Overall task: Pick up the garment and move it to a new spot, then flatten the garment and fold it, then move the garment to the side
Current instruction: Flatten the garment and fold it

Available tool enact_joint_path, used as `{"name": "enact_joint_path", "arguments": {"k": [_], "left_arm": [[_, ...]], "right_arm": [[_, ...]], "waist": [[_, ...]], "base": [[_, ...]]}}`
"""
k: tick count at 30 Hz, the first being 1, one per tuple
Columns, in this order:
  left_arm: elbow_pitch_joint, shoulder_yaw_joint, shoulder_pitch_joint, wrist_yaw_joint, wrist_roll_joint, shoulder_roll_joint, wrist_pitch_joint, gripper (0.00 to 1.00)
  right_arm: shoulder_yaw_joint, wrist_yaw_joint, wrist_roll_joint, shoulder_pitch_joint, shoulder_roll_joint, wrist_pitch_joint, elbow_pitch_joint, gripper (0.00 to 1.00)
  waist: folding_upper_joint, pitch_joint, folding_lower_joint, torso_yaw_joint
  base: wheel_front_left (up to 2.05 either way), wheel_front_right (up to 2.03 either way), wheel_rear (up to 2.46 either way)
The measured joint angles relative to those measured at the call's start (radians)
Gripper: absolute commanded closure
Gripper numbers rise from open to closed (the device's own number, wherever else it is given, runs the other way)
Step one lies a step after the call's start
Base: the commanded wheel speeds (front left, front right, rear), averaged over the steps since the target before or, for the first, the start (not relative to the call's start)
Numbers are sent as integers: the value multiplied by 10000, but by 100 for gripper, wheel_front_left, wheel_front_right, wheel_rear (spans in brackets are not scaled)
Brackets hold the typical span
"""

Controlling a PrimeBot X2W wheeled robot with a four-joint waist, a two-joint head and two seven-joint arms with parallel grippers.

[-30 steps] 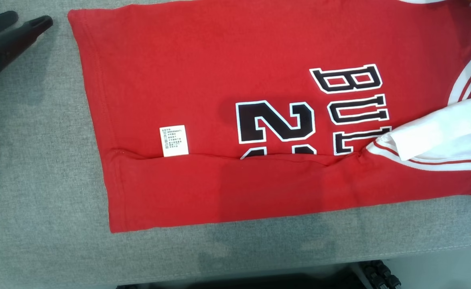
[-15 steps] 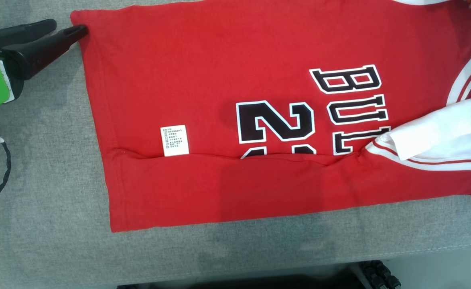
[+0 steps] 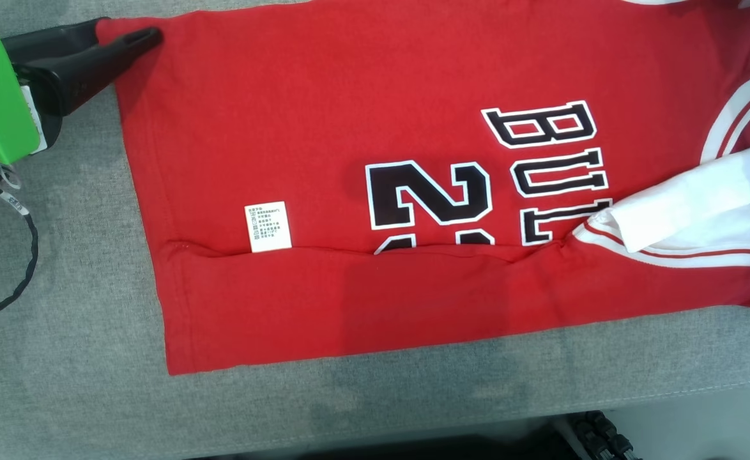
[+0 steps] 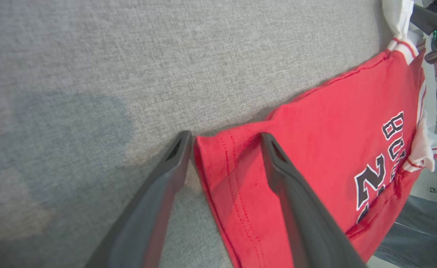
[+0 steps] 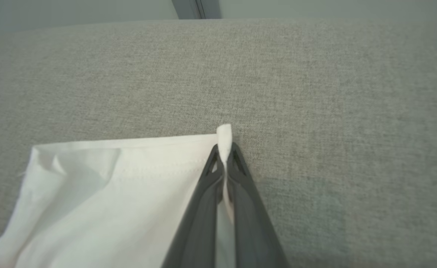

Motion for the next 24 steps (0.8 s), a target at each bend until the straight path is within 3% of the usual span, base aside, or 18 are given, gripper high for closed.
{"name": "enact_joint_path", "arguments": {"k": [5, 7, 8, 11, 12, 13, 24], "left_arm": [[134, -104, 2, -12, 0, -29, 69, 31], [199, -109, 3, -12, 0, -15, 98, 41], [255, -113, 4, -54, 0, -13, 96, 51], [320, -123, 8, -100, 4, -15, 59, 67], [334, -123, 8, -119, 4, -17, 33, 88], [343, -125, 8, -196, 4, -23, 29, 100], [564, -92, 55, -453, 90, -198, -570, 100]], "right_arm": [[10, 19, 0, 1, 10, -12, 132, 100], [12, 19, 0, 2, 6, -13, 199, 100], [21, 19, 0, 6, 6, -48, 244, 100], [58, 21, 0, 27, 6, -92, 341, 100], [71, 21, 0, 33, 8, -98, 366, 100], [102, 23, 0, 37, 17, -100, 393, 100], [33, 305, 125, 244, 199, -596, 332, 100]], "waist": [[0, -75, 0, -24], [0, -113, 0, -24], [0, -136, 0, -22], [0, -234, 0, -9], [0, -267, 0, -3], [0, -302, 0, 2], [0, -710, 0, -62]], "base": [[0, 0, 0], [0, 0, 0], [0, 0, 0], [0, 0, 0], [0, 0, 0], [0, 0, 0], [0, 0, 0]]}}
